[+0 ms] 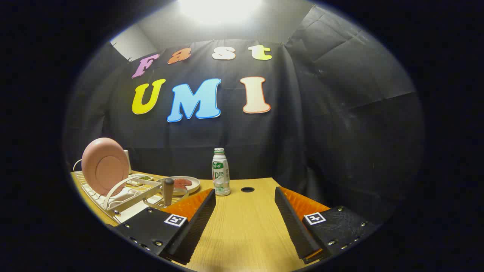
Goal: Take the plate from the dish rack, then take the spoon from the basket and place it into the plate.
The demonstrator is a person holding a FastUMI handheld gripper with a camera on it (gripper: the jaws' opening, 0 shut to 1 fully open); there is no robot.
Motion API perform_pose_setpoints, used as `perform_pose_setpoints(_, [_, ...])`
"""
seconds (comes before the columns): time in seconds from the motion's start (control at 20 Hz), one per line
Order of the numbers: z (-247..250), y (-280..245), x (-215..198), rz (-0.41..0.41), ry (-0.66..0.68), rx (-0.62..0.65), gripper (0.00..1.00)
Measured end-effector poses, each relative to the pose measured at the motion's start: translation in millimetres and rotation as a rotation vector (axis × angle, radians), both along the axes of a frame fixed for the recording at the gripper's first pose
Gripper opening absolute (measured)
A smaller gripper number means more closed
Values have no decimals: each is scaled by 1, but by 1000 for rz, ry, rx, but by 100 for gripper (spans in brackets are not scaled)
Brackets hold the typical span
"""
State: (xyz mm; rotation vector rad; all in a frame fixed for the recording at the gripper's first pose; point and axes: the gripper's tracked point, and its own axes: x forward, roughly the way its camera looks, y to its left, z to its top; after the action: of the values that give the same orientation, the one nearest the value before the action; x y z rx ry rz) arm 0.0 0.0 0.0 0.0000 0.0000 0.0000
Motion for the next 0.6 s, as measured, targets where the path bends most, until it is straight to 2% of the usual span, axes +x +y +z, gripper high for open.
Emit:
perform_pose_setpoints(0.15, [33, -17, -12, -40, -15, -25, 97])
perform_pose_setpoints(0.35, [78, -30, -54, -80, -5, -77, 97])
perform_pose_setpoints(0.6, [134, 1, -112, -79, -7, -62, 97])
